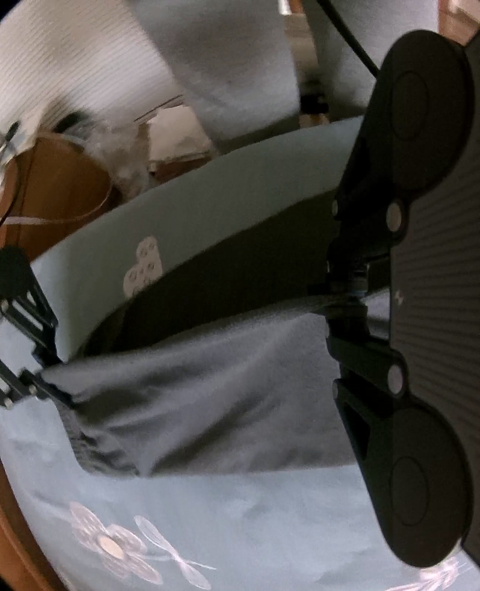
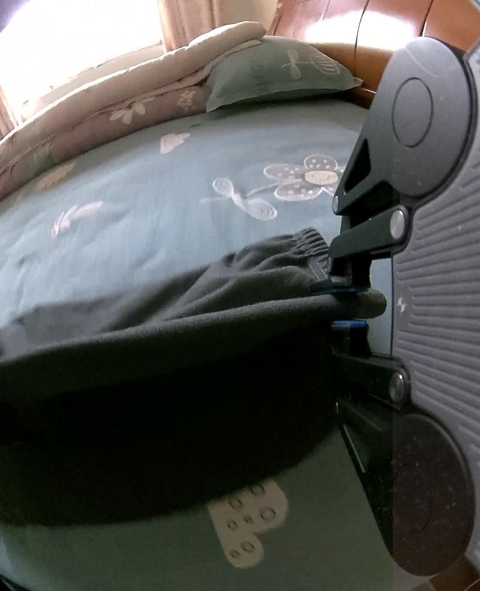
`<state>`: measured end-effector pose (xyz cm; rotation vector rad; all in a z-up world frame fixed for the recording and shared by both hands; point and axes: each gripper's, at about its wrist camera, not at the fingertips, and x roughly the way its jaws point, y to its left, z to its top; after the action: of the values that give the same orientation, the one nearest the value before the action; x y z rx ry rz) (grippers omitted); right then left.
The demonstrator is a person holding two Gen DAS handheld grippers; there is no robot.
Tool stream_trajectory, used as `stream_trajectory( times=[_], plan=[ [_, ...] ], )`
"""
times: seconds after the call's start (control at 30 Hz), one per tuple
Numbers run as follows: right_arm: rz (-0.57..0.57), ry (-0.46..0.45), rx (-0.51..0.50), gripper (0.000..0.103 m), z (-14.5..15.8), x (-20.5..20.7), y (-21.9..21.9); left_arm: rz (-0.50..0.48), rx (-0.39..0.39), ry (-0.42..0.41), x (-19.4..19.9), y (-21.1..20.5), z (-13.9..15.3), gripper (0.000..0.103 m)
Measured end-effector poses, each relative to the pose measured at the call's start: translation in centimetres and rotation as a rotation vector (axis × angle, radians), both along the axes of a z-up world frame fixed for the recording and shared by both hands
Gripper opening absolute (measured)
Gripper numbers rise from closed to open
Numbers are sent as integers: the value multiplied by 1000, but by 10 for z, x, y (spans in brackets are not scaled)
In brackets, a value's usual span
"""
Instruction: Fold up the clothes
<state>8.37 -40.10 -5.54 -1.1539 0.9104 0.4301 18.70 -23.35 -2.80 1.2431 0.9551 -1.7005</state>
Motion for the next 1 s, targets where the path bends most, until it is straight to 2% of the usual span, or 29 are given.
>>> stream_trajectory(
  times=[0.4,0.6,0.7,0.73,0.77,0.87,1.0],
  plan=[
    [6,-39,-82,15,-27,-26,7,-56,4,-29,-31,-10,-22,1],
    [21,-53,-142,17,-49,-25,6,-40,34,-56,-43,-19,-44,1],
    [14,-68,-164,25,-53,-25,9,-20,37,-51,-45,-23,-51,1],
    [5,-75,-172,33,-52,-27,9,-8,37,-44,-44,-24,-52,1],
    [-13,-78,-178,41,-50,-27,8,7,37,-35,-43,-24,-51,1],
    [-152,-28,-170,53,-39,-35,-3,39,35,-25,-41,-23,-53,1],
    [-337,41,-159,53,-24,-46,-18,53,32,-29,-44,-22,-54,1]
  ],
)
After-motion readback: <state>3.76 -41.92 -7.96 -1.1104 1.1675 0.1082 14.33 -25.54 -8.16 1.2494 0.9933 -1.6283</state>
